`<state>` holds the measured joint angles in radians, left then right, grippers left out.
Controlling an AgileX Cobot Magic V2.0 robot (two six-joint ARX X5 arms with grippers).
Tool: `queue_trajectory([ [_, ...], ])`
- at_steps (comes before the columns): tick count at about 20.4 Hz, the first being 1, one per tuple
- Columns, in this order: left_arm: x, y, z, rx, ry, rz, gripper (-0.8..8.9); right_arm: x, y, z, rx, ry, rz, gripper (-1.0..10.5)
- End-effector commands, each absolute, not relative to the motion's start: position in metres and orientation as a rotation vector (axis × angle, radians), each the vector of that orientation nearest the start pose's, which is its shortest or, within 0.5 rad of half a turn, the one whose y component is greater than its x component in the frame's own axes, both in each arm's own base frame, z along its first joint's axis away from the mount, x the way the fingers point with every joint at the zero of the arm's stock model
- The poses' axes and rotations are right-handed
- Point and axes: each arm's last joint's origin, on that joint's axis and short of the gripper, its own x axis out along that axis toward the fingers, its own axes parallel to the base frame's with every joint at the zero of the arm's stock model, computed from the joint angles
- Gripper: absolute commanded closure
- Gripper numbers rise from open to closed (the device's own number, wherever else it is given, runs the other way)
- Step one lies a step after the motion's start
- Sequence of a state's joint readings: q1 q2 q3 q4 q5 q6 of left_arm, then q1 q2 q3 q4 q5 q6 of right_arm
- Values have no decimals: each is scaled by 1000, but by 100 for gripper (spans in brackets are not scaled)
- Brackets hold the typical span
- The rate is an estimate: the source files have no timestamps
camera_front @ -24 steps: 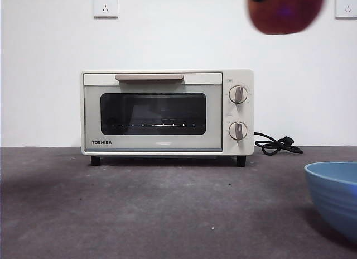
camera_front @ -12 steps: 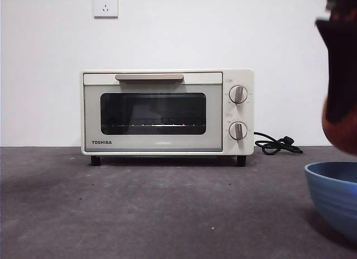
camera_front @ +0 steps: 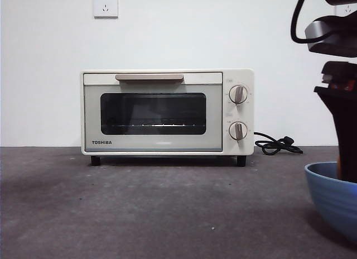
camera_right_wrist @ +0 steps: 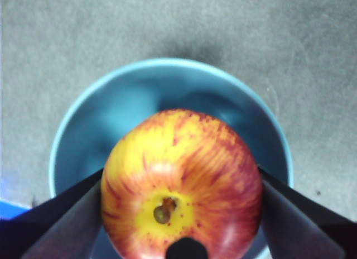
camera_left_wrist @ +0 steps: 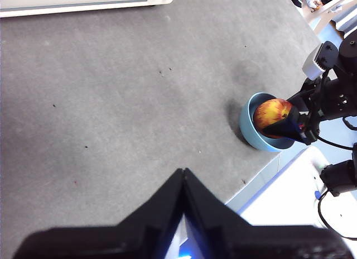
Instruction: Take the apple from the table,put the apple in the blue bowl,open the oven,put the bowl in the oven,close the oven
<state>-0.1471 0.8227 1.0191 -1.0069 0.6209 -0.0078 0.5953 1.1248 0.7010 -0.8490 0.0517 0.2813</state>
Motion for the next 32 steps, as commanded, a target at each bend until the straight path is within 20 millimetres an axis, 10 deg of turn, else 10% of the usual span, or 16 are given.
queue_trajectory([
  [1,128,-37,339,-188,797,-735,819,153,102,202,-149,1260,285,697],
  [17,138,-38,339,-180,765,-739,819,154,103,207,-140,1247,296,378],
  [26,204,-50,344,-297,593,-739,819,144,95,305,-67,1032,334,382],
  [28,231,-54,342,-299,580,-756,819,131,87,329,-42,966,350,423],
  [32,284,-67,341,-290,579,-772,819,104,68,356,8,841,380,882],
])
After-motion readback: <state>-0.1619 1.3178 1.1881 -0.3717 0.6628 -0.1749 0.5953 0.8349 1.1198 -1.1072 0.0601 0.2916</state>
